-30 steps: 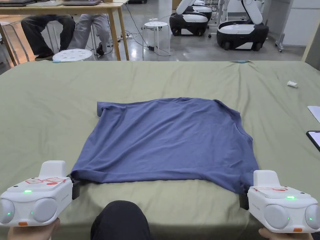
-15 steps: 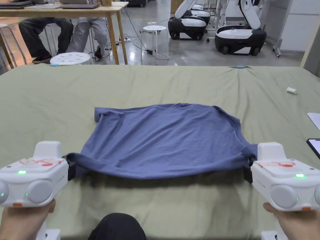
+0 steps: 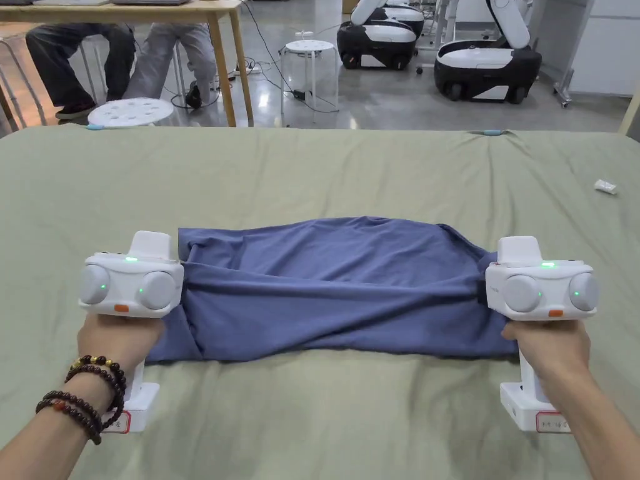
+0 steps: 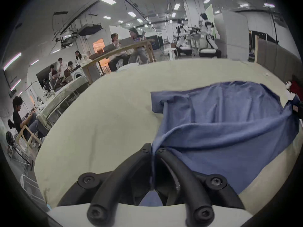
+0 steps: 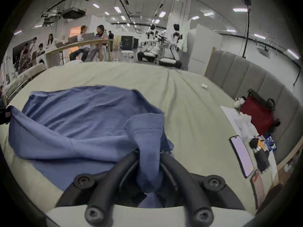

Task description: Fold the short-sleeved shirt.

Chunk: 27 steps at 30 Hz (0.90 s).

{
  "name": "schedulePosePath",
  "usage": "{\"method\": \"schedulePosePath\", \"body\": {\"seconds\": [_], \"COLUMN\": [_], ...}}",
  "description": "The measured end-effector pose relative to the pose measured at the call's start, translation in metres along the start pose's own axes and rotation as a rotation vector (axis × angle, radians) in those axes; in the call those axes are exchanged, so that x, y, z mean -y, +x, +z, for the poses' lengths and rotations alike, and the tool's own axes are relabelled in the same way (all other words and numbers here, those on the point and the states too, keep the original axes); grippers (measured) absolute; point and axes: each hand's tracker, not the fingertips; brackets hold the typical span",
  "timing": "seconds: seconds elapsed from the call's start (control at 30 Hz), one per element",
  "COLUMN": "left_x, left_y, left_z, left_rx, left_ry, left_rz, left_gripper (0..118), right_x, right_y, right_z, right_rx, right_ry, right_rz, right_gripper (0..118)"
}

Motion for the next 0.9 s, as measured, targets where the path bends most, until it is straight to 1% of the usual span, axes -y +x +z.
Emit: {"method": "schedulePosePath", "body": {"seconds": [0.1, 0.17, 0.3, 0.33, 0.37, 0.4, 0.47, 0.53, 0.57, 0.6, 0.67, 0.7, 0.73, 0.77, 0.8, 0.83, 0.87, 0.9], "left_x": [0.003, 0.008, 0.016, 0.016, 0.016, 0.015, 0.014, 0.016, 0.018, 0.02, 0.029, 0.035, 0.04, 0.048, 0.056, 0.064, 0.074, 0.082], "left_y": [0.01, 0.014, 0.017, 0.017, 0.016, 0.016, 0.01, 0.001, -0.003, -0.007, -0.009, -0.01, -0.011, -0.013, -0.014, -0.016, -0.019, -0.022], "left_z": [-0.026, -0.039, -0.043, -0.044, -0.043, -0.042, -0.035, -0.025, -0.015, -0.006, 0.013, 0.024, 0.035, 0.047, 0.059, 0.068, 0.076, 0.084], "left_rx": [0.009, 0.005, -0.005, -0.007, -0.014, -0.034, -0.076, -0.039, -0.015, -0.002, 0.009, 0.01, 0.009, 0.012, 0.012, 0.015, 0.032, 0.056], "left_ry": [-0.076, -0.111, -0.098, -0.093, -0.089, -0.088, -0.068, -0.034, -0.022, -0.011, 0.001, 0.011, 0.022, 0.038, 0.054, 0.06, 0.059, 0.053], "left_rz": [-0.004, 0.0, 0.0, 0.0, 0.003, 0.004, 0.016, 0.051, 0.083, 0.109, 0.104, 0.097, 0.09, 0.081, 0.081, 0.089, 0.11, 0.128], "left_gripper": [1, 1, 1, 3, 9, 20, 70, 108, 111, 111, 110, 108, 96, 78, 54, 25, 11, 1], "right_x": [0.0, 0.001, 0.003, 0.003, 0.003, 0.002, 0.003, 0.006, 0.009, 0.011, 0.014, 0.018, 0.022, 0.028, 0.035, 0.041, 0.049, 0.056], "right_y": [-0.001, -0.003, -0.003, -0.003, -0.004, -0.004, -0.002, -0.002, -0.003, -0.006, -0.014, -0.015, -0.017, -0.018, -0.021, -0.022, -0.023, -0.024], "right_z": [-0.029, -0.037, -0.055, -0.054, -0.051, -0.046, -0.032, -0.017, -0.006, 0.005, 0.027, 0.039, 0.05, 0.063, 0.073, 0.082, 0.092, 0.101], "right_rx": [-0.009, 0.001, -0.003, -0.002, 0.004, 0.01, 0.056, 0.051, 0.058, 0.059, 0.052, 0.05, 0.044, 0.032, 0.026, 0.025, 0.026, 0.019], "right_ry": [-0.072, -0.078, -0.104, -0.103, -0.101, -0.097, -0.072, -0.026, -0.006, 0.019, 0.028, 0.032, 0.043, 0.062, 0.082, 0.087, 0.097, 0.109], "right_rz": [-0.003, 0.005, 0.019, 0.022, 0.023, 0.025, 0.003, -0.012, -0.009, 0.014, 0.049, 0.052, 0.057, 0.057, 0.053, 0.054, 0.05, 0.048], "right_gripper": [5, 5, 6, 7, 11, 21, 72, 118, 118, 117, 106, 99, 84, 71, 52, 28, 14, 4]}}
